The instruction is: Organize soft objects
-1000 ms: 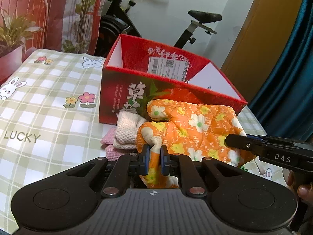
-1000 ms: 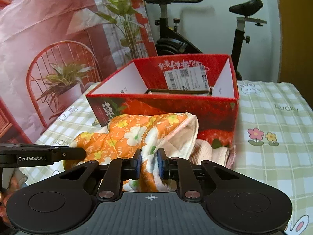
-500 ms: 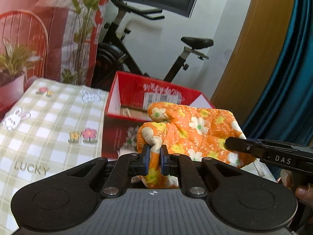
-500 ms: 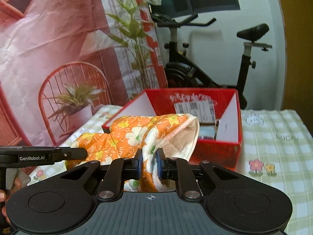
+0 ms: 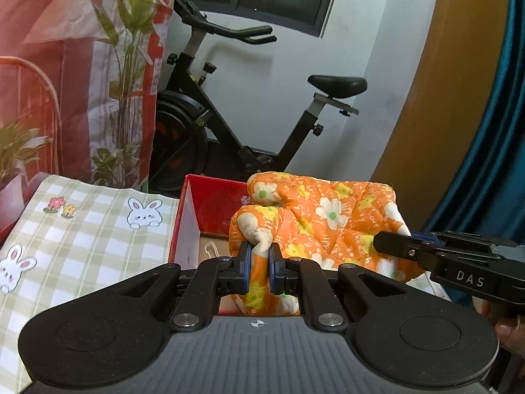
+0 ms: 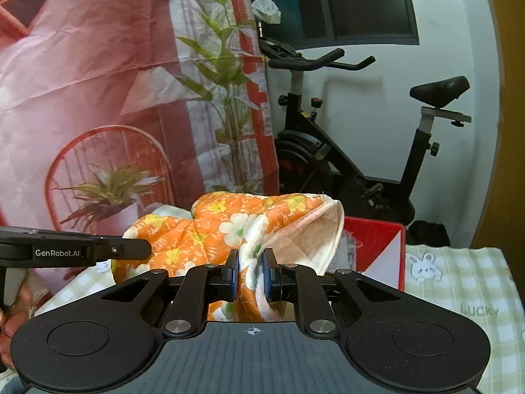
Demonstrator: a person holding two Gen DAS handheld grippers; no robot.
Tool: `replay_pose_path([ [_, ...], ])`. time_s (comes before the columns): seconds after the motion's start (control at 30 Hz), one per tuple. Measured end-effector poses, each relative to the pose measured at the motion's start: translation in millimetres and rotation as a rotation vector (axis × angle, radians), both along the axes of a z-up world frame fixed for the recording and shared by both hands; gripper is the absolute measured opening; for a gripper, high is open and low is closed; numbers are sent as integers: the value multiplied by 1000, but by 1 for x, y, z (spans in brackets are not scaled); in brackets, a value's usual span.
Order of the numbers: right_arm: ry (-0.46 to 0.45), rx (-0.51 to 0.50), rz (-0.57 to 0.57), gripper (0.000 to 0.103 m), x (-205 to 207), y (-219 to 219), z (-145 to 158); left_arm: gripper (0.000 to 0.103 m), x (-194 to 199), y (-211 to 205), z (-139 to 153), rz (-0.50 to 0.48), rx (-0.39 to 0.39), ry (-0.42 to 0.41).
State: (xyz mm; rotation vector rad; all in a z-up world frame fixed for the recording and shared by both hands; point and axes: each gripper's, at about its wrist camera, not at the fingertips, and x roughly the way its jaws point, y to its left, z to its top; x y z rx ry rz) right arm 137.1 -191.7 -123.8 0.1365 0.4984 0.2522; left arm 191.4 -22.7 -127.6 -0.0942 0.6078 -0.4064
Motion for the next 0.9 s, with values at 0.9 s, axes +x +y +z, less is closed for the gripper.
replay_pose_path([
  [0.9, 289, 10, -38, 13, 85, -19, -103, 38, 75, -25, -61, -36, 149, 178],
])
